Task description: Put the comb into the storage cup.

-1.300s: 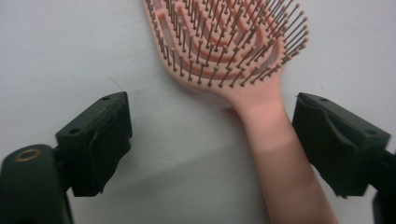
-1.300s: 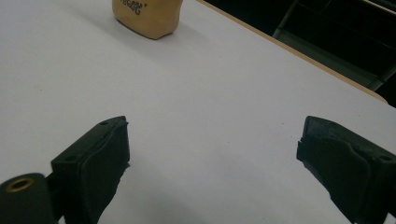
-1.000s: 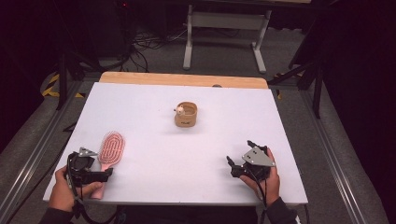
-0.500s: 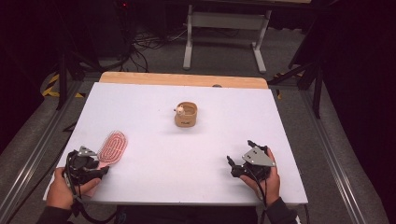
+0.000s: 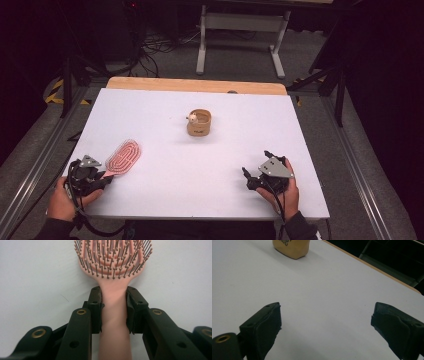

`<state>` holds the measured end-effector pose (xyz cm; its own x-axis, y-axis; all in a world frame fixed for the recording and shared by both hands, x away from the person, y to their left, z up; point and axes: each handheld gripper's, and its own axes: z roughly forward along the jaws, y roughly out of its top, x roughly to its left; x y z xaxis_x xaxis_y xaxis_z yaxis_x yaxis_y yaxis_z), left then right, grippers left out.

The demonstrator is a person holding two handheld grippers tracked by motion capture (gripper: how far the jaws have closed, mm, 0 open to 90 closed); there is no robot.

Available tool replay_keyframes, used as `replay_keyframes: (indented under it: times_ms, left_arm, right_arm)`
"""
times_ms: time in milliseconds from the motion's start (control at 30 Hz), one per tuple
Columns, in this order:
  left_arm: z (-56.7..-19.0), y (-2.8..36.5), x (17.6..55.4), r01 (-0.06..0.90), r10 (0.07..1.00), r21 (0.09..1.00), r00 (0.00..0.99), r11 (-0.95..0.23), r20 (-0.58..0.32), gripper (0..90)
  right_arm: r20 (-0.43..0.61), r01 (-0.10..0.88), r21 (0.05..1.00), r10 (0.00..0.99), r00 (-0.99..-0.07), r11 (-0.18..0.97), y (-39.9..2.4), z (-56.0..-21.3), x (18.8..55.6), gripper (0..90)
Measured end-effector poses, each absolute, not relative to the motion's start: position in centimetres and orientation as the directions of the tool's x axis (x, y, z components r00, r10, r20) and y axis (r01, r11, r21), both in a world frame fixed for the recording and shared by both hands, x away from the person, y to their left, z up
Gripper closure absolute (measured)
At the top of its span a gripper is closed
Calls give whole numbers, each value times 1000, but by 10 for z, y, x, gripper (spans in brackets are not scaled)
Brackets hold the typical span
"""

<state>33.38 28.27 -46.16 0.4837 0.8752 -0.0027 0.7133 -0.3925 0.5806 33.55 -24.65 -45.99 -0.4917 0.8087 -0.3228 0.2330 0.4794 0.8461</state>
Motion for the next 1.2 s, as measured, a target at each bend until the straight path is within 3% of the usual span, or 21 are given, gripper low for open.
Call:
replay_keyframes:
  times_ms: [267,533,1200]
  left_arm:
    - [-454,279,330,627,885,681,460,-379,68,694]
    - [-436,262,330,476,863,793,492,-380,119,694]
    - [-418,201,351,226,792,891,575,-395,205,694]
  right_arm:
    - [-298,217,868,819,-491,446,-246,-458,336,86]
    - [-249,199,896,821,-514,397,-241,-451,339,64]
    - [-134,131,958,801,-584,255,-209,-411,360,55]
